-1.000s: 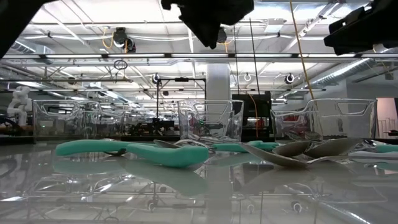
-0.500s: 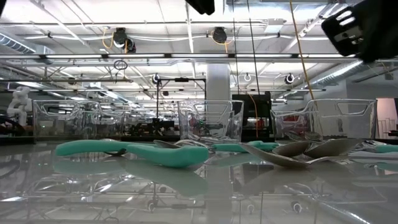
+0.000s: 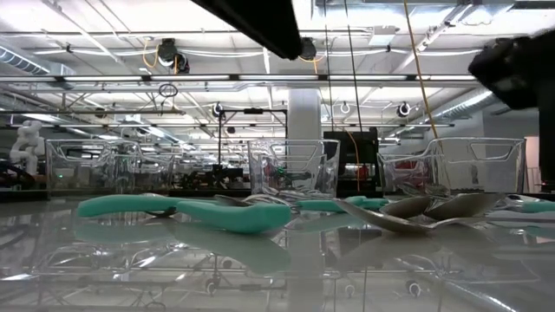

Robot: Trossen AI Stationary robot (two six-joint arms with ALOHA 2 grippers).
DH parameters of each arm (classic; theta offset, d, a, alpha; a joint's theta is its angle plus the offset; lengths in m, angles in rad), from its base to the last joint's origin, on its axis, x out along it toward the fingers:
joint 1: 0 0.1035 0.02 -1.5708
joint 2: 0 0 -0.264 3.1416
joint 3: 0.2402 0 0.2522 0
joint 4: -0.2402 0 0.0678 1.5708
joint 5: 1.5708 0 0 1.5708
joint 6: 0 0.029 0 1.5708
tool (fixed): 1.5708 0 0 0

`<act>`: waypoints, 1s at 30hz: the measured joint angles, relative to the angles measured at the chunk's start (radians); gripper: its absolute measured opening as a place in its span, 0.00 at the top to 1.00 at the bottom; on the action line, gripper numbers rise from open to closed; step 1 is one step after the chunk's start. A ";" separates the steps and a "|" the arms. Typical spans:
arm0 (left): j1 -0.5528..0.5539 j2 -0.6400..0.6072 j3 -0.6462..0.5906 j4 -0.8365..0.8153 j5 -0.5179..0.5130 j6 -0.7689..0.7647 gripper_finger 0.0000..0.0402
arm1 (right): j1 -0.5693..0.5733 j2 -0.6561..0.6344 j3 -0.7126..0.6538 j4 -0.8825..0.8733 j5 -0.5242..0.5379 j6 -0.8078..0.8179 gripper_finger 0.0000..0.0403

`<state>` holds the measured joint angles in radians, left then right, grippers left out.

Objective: Sort silverware by color (type)
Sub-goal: Put the white-green spoon into the middle transparent bin

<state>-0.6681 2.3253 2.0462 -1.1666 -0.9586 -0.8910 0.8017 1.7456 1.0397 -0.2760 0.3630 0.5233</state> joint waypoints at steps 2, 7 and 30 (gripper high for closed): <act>-0.017 0.000 -0.037 0.102 0.004 0.058 0.90 | 0.002 0.023 0.000 0.006 0.001 0.015 0.55; -0.063 0.000 -0.078 0.272 0.015 0.167 0.95 | 0.006 0.055 0.000 0.007 0.057 0.047 0.53; -0.088 0.000 -0.079 0.450 0.082 0.293 0.98 | -0.009 0.081 -0.009 -0.044 0.000 0.228 0.78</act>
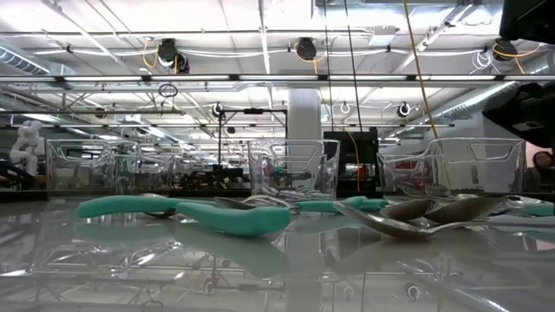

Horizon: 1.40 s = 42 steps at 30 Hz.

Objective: Sort silverware by color (type)
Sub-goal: Put the white-green spoon into the middle transparent bin

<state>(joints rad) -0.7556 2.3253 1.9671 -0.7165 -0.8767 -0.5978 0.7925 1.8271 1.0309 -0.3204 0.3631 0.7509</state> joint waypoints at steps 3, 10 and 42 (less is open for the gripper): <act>0.012 0.000 0.000 -0.017 0.001 0.024 0.98 | 0.000 0.001 0.000 0.001 -0.004 0.000 0.86; 0.012 -0.002 -0.048 -0.167 -0.108 -0.024 0.98 | 0.000 -0.025 -0.003 -0.007 -0.027 -0.005 0.95; 0.340 -0.431 -0.757 0.793 0.306 0.567 0.98 | 0.064 -0.424 -0.025 -0.563 0.434 0.072 0.95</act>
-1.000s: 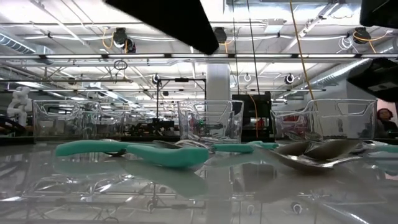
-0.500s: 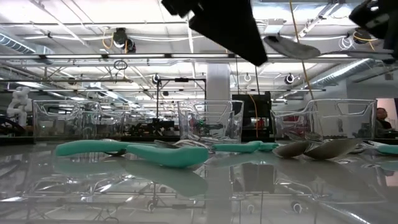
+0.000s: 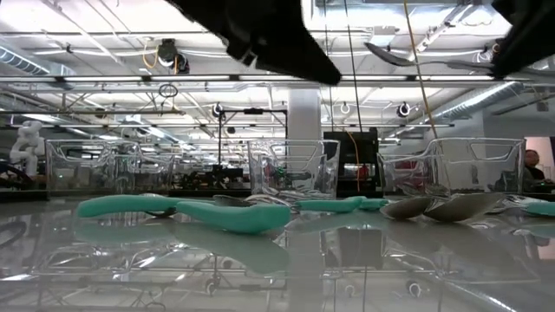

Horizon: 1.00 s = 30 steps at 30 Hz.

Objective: Sort silverware by color (type)
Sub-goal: Put the white-green spoon into the middle transparent bin

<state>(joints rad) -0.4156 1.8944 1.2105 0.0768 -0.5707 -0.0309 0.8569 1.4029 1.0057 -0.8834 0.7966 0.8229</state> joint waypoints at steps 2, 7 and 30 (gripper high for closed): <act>0.002 -0.037 -0.057 0.045 -0.004 0.021 0.98 | -0.022 -0.002 -0.009 0.026 0.068 -0.014 0.95; -0.013 -0.067 -0.119 0.118 -0.071 0.013 0.98 | -0.100 -0.040 -0.021 0.172 0.209 -0.124 0.95; 0.050 -0.176 -0.583 0.928 -0.005 0.139 0.98 | -0.683 -0.156 -0.166 1.180 -0.143 -0.828 0.95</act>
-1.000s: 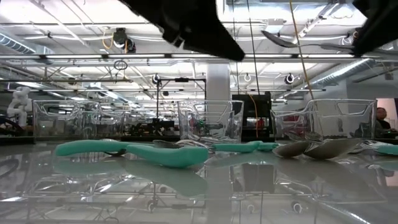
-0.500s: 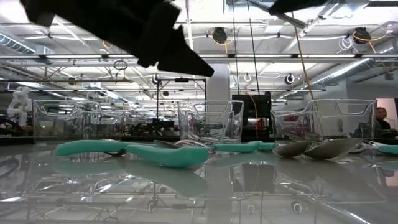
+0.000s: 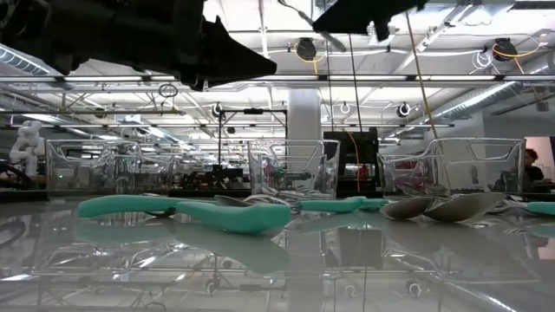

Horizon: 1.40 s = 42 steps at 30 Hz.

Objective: Sort silverware by color (type)
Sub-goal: Put the white-green spoon into the middle transparent bin

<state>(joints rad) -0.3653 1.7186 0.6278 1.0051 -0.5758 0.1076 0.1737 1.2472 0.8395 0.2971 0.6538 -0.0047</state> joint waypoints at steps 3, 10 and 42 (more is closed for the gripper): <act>-0.004 0.001 0.000 0.002 0.000 0.014 0.98 | -0.077 0.016 -0.078 0.224 -0.030 0.011 0.95; 0.006 0.001 0.000 -0.003 0.000 -0.002 0.98 | -0.218 0.078 -0.134 0.455 -0.028 0.031 0.95; 0.025 0.001 0.002 -0.008 -0.009 -0.042 0.98 | -0.445 0.522 -0.069 0.723 0.003 0.338 0.94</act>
<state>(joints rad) -0.3405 1.7195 0.6296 0.9970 -0.5850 0.0654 -0.2716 1.7690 0.7701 1.0198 0.6571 0.3336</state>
